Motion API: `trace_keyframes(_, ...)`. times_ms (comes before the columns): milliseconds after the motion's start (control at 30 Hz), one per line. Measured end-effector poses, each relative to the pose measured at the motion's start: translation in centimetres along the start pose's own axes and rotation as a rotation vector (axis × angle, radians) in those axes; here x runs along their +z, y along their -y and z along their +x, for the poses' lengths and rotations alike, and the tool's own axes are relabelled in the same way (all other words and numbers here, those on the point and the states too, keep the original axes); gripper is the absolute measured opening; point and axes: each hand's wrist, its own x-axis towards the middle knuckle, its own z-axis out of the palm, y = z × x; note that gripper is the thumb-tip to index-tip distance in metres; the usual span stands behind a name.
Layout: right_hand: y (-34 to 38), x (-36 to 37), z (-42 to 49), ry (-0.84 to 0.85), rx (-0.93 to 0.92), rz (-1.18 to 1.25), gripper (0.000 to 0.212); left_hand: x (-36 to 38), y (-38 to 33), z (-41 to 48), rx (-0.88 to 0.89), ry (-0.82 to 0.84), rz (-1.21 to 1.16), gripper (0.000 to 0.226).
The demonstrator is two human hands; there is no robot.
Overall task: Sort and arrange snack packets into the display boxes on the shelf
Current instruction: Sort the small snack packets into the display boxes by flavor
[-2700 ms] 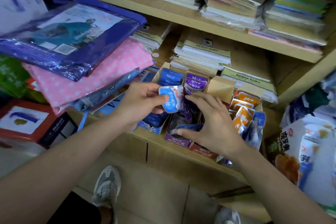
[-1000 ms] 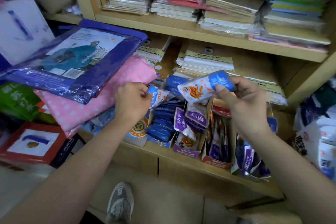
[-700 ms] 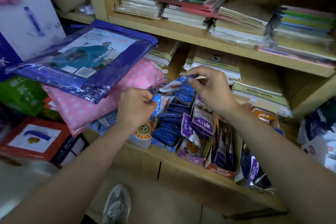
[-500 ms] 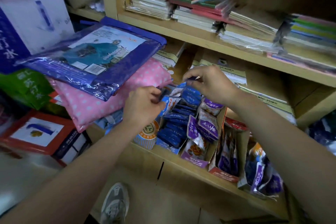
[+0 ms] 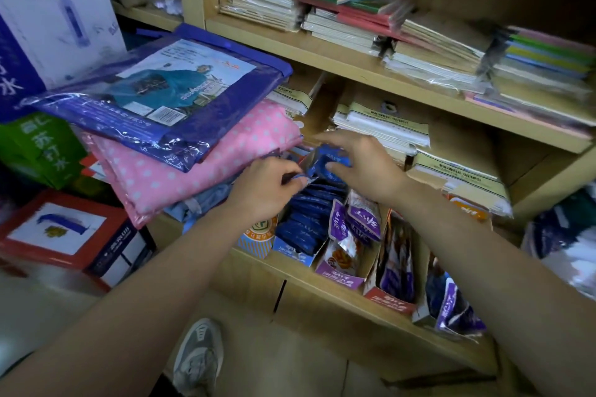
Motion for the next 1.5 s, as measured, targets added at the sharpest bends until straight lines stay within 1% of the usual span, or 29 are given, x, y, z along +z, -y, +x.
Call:
trace_keyframes(67, 0.1, -0.3, -3.2, -0.105, 0.044, 0.043, 0.054, 0.2, 0.2, 0.1, -0.014, 0.028, 0.035, 0.02)
trace_keyframes(100, 0.0, -0.2, -5.0, -0.101, 0.067, 0.023, 0.057, 0.3, 0.2, 0.1, -0.023, 0.048, 0.059, 0.024)
trace_keyframes(133, 0.1, 0.1, -6.8, -0.05, 0.096, -0.026, 0.065, 0.4, 0.1, 0.0, -0.038, 0.085, 0.077, 0.029)
trace_keyframes(200, 0.0, 1.3, -9.8, 0.083, 0.141, -0.213, 0.085, 0.6, 0.0, -0.2, -0.068, 0.165, 0.083, 0.038)
trace_keyframes(233, -0.2, 2.2, -10.8, 0.12, 0.149, -0.309, 0.091, 0.6, -0.1, -0.3, -0.083, 0.194, 0.078, 0.039)
trace_keyframes(267, -0.6, 2.9, -11.3, 0.121, 0.155, -0.378, 0.091, 0.5, -0.3, -0.5, -0.097, 0.214, 0.072, 0.038)
trace_keyframes(300, -0.9, 3.5, -11.5, 0.087, 0.157, -0.401, 0.086, 0.4, -0.5, -0.7, -0.103, 0.219, 0.062, 0.036)
trace_keyframes(367, -1.3, 3.8, -11.2, -0.032, 0.152, -0.324, 0.064, 0.4, -0.9, -1.2, -0.102, 0.149, 0.04, 0.031)
trace_keyframes(400, -1.4, 3.6, -11.1, -0.083, 0.147, -0.264, 0.053, 0.3, -1.2, -1.5, -0.085, 0.071, 0.029, 0.028)
trace_keyframes(433, -1.5, 3.1, -11.1, -0.126, 0.141, -0.214, 0.046, 0.3, -1.4, -1.8, -0.05, -0.015, 0.023, 0.03)
trace_keyframes(500, -1.5, 1.9, -11.4, -0.199, 0.154, -0.139, 0.041, 0.3, -1.7, -2.3, 0.054, -0.161, 0.049, 0.042)
trace_keyframes(533, -1.5, 1.4, -11.5, -0.23, 0.161, -0.109, 0.04, 0.3, -1.8, -2.6, 0.115, -0.216, 0.077, 0.044)
trace_keyframes(600, -1.7, 0.7, -11.7, -0.271, 0.149, -0.075, 0.038, 0.6, -2.3, -3.1, 0.275, -0.293, 0.141, 0.037)
trace_keyframes(633, -1.9, 0.6, -11.7, -0.28, 0.138, -0.068, 0.037, 0.8, -2.7, -3.5, 0.369, -0.293, 0.167, 0.03)
trace_keyframes(667, -2.1, 0.7, -11.7, -0.285, 0.13, -0.065, 0.034, 1.3, -2.9, -3.8, 0.455, -0.248, 0.192, 0.026)
trace_keyframes(733, -2.5, 0.7, -11.7, -0.304, 0.114, -0.069, 0.029, 2.5, -3.3, -4.6, 0.587, -0.073, 0.267, 0.027)
trace_keyframes(800, -2.6, 0.5, -11.7, -0.329, 0.107, -0.07, 0.027, 3.8, -3.0, -5.3, 0.646, 0.099, 0.357, 0.03)
trace_keyframes(833, -2.7, 0.5, -11.6, -0.332, 0.108, -0.068, 0.028, 4.3, -2.8, -5.6, 0.655, 0.159, 0.395, 0.029)
trace_keyframes(900, -2.9, 0.4, -11.5, -0.317, 0.106, -0.065, 0.031, 4.8, -2.3, -6.0, 0.665, 0.228, 0.426, 0.028)
trace_keyframes(1000, -3.3, 0.4, -11.4, -0.293, 0.116, -0.059, 0.04, 4.8, -1.7, -6.4, 0.643, 0.286, 0.422, 0.025)
trace_keyframes(1067, -3.5, 0.2, -11.4, -0.224, 0.137, -0.037, 0.045, 4.8, -1.6, -6.7, 0.635, 0.28, 0.413, 0.025)
trace_keyframes(1100, -3.5, 0.0, -11.4, -0.149, 0.147, -0.04, 0.049, 4.7, -1.7, -6.8, 0.639, 0.257, 0.388, 0.023)
trace_keyframes(1167, -3.6, -0.3, -11.8, 0.028, 0.144, -0.056, 0.056, 4.4, -2.2, -6.8, 0.66, 0.146, 0.282, 0.014)
trace_keyframes(1233, -3.5, -0.9, -12.5, 0.143, 0.163, 0.002, 0.059, 3.9, -3.1, -6.7, 0.656, -0.028, 0.175, 0.012)
trace_keyframes(1300, -3.5, -1.9, -13.6, 0.145, 0.209, 0.114, 0.06, 3.6, -4.1, -6.5, 0.617, -0.184, 0.121, 0.018)
trace_keyframes(1333, -3.6, -2.4, -14.3, 0.119, 0.224, 0.145, 0.059, 3.6, -4.6, -6.4, 0.596, -0.21, 0.107, 0.022)
trace_keyframes(1367, -3.7, -2.9, -15.0, 0.094, 0.229, 0.139, 0.057, 3.6, -4.8, -6.3, 0.583, -0.191, 0.102, 0.024)
trace_keyframes(1400, -3.9, -3.2, -15.6, 0.088, 0.228, 0.102, 0.056, 3.9, -4.8, -6.1, 0.579, -0.129, 0.111, 0.026)
trace_keyframes(1500, -4.6, -3.5, -17.1, 0.204, 0.228, -0.142, 0.058, 4.9, -4.5, -5.7, 0.563, 0.125, 0.242, 0.034)
